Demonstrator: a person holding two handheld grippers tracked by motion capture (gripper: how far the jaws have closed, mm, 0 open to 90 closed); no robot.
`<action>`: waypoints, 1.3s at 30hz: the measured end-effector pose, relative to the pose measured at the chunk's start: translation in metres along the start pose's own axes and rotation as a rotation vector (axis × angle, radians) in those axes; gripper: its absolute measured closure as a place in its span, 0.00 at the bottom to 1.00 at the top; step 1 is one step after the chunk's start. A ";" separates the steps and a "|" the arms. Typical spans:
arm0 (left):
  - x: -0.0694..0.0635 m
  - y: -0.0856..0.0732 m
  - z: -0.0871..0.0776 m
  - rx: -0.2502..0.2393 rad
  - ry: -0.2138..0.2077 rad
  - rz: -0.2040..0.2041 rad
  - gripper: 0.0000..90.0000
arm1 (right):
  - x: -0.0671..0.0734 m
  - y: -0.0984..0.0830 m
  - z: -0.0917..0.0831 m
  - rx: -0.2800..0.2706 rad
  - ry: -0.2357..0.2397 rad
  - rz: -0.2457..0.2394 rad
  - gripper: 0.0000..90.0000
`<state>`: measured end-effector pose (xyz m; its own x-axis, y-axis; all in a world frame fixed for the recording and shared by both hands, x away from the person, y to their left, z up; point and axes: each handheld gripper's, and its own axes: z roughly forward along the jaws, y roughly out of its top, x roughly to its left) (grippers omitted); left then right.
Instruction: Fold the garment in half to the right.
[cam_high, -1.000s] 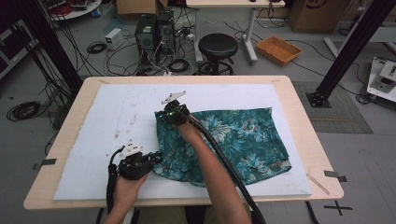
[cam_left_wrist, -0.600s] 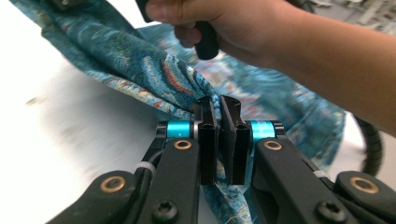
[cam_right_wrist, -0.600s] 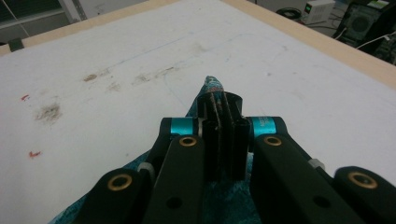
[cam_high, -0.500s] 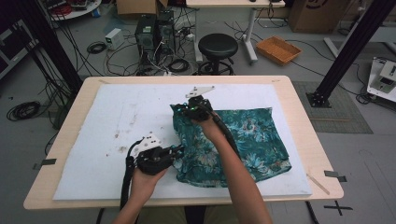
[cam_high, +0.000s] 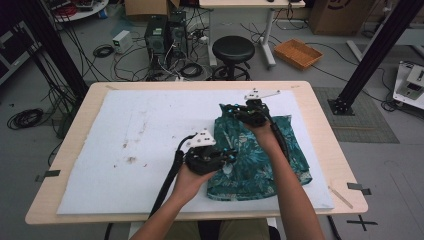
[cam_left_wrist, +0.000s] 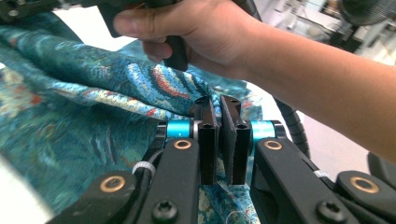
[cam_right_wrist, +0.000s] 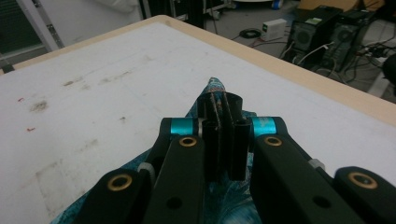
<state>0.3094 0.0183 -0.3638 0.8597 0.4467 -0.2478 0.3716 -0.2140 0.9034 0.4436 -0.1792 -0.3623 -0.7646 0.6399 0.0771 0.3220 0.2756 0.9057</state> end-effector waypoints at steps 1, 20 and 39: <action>-0.002 0.003 0.005 0.002 -0.011 0.003 0.95 | -0.003 -0.001 -0.005 -0.002 -0.006 0.006 0.97; -0.022 0.030 0.089 0.105 -0.096 0.074 0.94 | -0.049 -0.020 -0.070 -0.016 -0.108 0.036 0.97; -0.029 0.030 0.175 0.234 -0.064 0.170 0.94 | -0.091 -0.046 -0.096 0.010 -0.216 0.087 0.97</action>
<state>0.3568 -0.1528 -0.3905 0.9340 0.3334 -0.1282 0.2849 -0.4788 0.8304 0.4443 -0.3188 -0.3703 -0.5964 0.8002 0.0630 0.3881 0.2187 0.8953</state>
